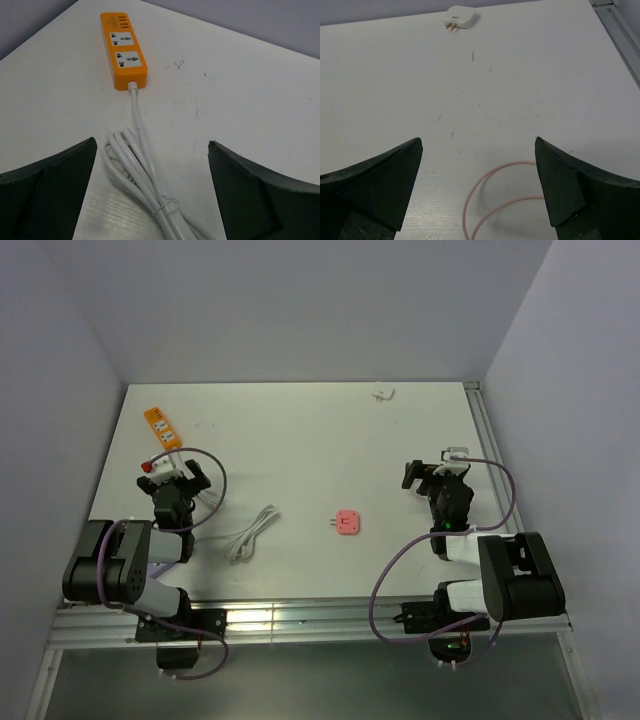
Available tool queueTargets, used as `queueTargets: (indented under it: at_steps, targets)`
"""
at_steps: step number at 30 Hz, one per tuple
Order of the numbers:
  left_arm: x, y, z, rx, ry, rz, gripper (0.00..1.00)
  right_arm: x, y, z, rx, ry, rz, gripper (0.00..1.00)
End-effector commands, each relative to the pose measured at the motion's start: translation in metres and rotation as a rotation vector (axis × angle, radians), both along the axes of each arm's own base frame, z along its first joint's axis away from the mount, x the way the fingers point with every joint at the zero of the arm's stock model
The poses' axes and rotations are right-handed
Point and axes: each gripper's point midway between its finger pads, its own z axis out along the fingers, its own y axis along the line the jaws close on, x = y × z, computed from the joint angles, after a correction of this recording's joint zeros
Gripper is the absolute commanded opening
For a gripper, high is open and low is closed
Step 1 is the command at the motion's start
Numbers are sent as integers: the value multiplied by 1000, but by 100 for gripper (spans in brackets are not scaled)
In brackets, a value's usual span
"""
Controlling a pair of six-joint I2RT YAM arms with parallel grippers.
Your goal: Insert the plug
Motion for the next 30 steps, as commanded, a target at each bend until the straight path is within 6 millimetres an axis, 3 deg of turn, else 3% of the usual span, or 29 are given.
queueTargets:
  at_steps: [1, 4, 6, 9, 10, 11, 12, 14, 15, 16, 17, 18, 19, 20, 21, 23, 25, 26, 28, 30]
  targets:
    - [8, 2, 28, 22, -89, 3, 100, 10, -4, 31, -21, -103, -19, 100]
    - [14, -3, 34, 49, -20, -24, 99, 10, -4, 30, -21, -101, -14, 100]
    - [13, -3, 60, 51, -58, -6, 100, 9, -6, 30, -20, -101, -27, 100]
    - [2, -9, 97, -7, -144, -1, 99, 18, -14, 46, -24, -96, -82, 100]
    - [1, -9, 109, -33, -172, 9, 99, 14, -21, 38, -45, -9, -130, 100]
    - [-3, -9, 126, -103, -225, 19, 100, 20, -11, 56, -66, -25, -135, 100]
    - [-5, -7, 120, -130, -185, 38, 100, 16, -15, 62, -98, -19, -199, 100]
    - [-4, -11, 144, -204, -220, 29, 100, 7, 6, 80, -108, -40, -180, 100]
    - [-5, -12, 137, -215, -168, 36, 100, 0, 7, 75, -56, -1, -207, 100]
    - [-3, -13, 153, -240, -183, 37, 100, -9, 5, 81, 24, 8, -240, 100]
    - [-5, -12, 156, -291, -178, 53, 99, -5, 18, 104, 179, -3, -221, 100]
    - [-8, -11, 142, -318, -102, 84, 99, -7, 27, 108, 192, 40, -165, 100]
    - [-10, 0, 154, -361, -106, 164, 100, -16, 50, 96, 157, 158, -18, 100]
    - [-11, 1, 150, -471, -97, 215, 99, -14, 62, 120, 165, 151, 51, 100]
    - [-13, 3, 149, -503, -71, 248, 99, -19, 71, 118, 184, 196, 96, 100]
    - [-12, -7, 147, -502, 28, 216, 99, -34, 106, 116, 290, 264, 267, 100]
    - [-11, -21, 154, -500, 92, 141, 100, -44, 130, 123, 382, 300, 382, 100]
    - [-12, -27, 148, -500, 146, 120, 99, -52, 143, 124, 426, 341, 455, 100]
    - [-12, -38, 151, -477, 207, 53, 99, -56, 156, 119, 525, 461, 462, 100]
    - [-12, -61, 149, -494, 257, -93, 100, -60, 163, 108, 549, 551, 474, 100]
